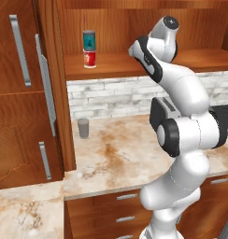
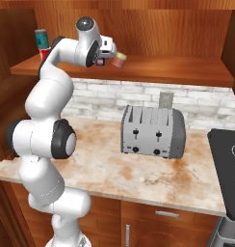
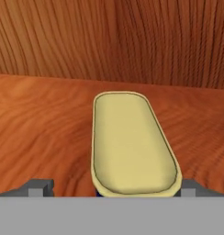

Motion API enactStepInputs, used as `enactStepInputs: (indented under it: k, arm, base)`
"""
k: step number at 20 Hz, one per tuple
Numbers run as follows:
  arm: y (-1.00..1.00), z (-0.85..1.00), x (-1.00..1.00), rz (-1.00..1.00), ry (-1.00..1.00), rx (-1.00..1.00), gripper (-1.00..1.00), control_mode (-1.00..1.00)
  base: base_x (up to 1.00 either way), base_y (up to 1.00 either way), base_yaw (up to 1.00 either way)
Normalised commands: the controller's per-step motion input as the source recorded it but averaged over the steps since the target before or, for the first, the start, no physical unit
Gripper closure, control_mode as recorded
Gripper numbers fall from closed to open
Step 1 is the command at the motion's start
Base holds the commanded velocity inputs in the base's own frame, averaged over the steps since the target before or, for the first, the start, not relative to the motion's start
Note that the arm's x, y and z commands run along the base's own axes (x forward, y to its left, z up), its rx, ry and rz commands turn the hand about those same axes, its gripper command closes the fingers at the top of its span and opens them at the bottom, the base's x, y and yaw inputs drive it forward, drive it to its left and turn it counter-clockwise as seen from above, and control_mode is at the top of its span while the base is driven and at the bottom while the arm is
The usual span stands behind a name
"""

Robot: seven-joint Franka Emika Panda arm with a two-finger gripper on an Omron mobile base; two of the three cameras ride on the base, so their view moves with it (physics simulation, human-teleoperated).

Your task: Stack two cans on top of the other two cans in the cabinet.

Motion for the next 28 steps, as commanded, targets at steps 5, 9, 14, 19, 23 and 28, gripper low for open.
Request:
enactStepInputs:
  k: [5, 9, 14, 19, 23, 28]
  arm:
    - [-0.03, -0.22, 0.00, 0.00, 0.00, 0.00, -1.00, -1.00]
    - [0.00, -0.20, 0.05, 0.00, -0.02, 0.00, -1.00, -1.00]
    - [0.00, -0.20, 0.10, 0.00, -0.07, 0.00, -1.00, -1.00]
    - [0.00, -0.25, 0.07, 0.00, -0.08, 0.00, -1.00, -1.00]
    - [0.00, -0.26, 0.02, 0.00, -0.03, 0.00, -1.00, -1.00]
    - [0.01, -0.16, 0.09, 0.00, 0.00, 0.00, 1.00, -1.00]
  base:
    - [0.00, 0.00, 0.00]
    - [0.00, 0.00, 0.00]
    - [0.00, 0.00, 0.00]
    - [0.00, 0.00, 0.00]
    - [0.00, 0.00, 0.00]
    - [0.00, 0.00, 0.00]
